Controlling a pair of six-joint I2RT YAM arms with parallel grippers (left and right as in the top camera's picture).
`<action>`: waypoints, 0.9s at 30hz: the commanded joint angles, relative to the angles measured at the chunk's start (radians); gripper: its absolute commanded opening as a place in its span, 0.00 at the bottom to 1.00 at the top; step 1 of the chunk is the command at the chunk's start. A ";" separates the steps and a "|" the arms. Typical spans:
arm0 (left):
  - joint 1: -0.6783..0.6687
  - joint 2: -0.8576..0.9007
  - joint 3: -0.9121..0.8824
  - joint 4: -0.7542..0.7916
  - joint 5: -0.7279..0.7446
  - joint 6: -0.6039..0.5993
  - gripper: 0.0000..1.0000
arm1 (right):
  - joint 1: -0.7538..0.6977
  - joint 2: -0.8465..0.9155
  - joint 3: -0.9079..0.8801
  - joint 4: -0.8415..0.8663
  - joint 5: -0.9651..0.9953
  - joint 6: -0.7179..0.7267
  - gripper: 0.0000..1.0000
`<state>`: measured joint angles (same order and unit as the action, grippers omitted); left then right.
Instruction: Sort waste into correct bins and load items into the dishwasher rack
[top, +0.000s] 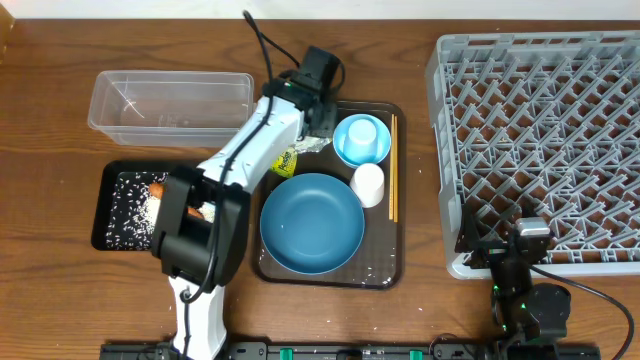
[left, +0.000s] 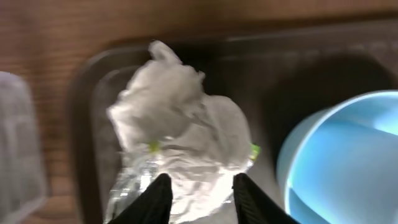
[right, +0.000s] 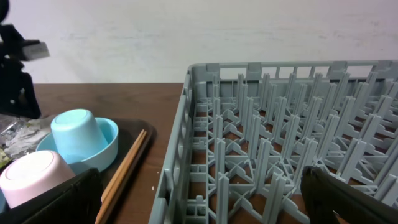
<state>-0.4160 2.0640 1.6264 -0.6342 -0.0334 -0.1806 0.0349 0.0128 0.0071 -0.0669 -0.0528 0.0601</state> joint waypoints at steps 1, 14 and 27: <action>0.010 -0.012 -0.004 -0.003 -0.039 0.007 0.38 | 0.003 -0.003 -0.002 -0.004 0.000 0.010 0.99; 0.011 0.096 -0.004 -0.011 0.034 0.012 0.41 | 0.003 -0.003 -0.002 -0.004 0.000 0.010 0.99; 0.010 0.094 -0.005 -0.025 0.050 0.011 0.06 | 0.003 -0.003 -0.002 -0.004 0.000 0.010 0.99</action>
<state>-0.4076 2.1685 1.6264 -0.6468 0.0051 -0.1764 0.0349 0.0128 0.0071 -0.0673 -0.0528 0.0601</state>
